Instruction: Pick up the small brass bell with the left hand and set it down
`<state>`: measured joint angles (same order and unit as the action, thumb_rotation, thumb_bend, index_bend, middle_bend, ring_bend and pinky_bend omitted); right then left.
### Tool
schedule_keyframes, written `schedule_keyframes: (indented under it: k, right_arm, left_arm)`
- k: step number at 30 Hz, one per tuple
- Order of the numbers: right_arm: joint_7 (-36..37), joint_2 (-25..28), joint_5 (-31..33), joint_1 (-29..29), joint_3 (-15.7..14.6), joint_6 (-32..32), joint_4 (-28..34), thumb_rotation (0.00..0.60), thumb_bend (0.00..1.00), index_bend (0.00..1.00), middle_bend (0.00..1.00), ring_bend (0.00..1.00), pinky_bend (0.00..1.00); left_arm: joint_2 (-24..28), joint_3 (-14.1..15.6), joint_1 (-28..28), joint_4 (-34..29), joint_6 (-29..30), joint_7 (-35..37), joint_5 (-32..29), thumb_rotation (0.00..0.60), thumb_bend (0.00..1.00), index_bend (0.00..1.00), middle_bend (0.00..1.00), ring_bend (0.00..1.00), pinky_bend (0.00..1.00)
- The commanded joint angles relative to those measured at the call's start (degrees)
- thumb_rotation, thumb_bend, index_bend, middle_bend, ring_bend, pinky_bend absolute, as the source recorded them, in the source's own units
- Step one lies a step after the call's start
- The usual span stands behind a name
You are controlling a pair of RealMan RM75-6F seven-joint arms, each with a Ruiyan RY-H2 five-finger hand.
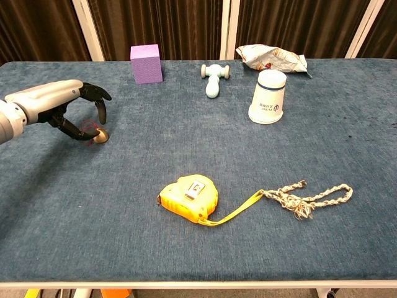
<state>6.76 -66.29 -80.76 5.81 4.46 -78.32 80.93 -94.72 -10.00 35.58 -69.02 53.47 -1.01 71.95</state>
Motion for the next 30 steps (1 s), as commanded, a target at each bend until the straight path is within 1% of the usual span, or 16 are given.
schedule_keyframes:
  k: [1, 23, 30]
  right_arm:
    - [0.0, 0.0, 0.0, 0.0, 0.0, 0.0, -0.1, 0.600, 0.10, 0.00, 0.00, 0.00, 0.00]
    - [0.2, -0.3, 0.2, -0.1, 0.0, 0.2, -0.6, 0.600, 0.11, 0.00, 0.00, 0.00, 0.00]
    - [0.2, -0.4, 0.2, -0.2, 0.0, 0.2, -0.7, 0.600, 0.11, 0.00, 0.00, 0.00, 0.00]
  left_arm:
    - [-0.1, 0.0, 0.1, 0.2, -0.1, 0.0, -0.2, 0.600, 0.33, 0.50, 0.14, 0.00, 0.00]
    - [-0.2, 0.1, 0.8, 0.5, -0.9, -0.9, -2.2, 0.600, 0.34, 0.54, 0.15, 0.00, 0.00]
    - [0.1, -0.1, 0.9, -0.1, -1.0, -1.8, -3.0, 0.600, 0.37, 0.54, 0.16, 0.00, 0.00]
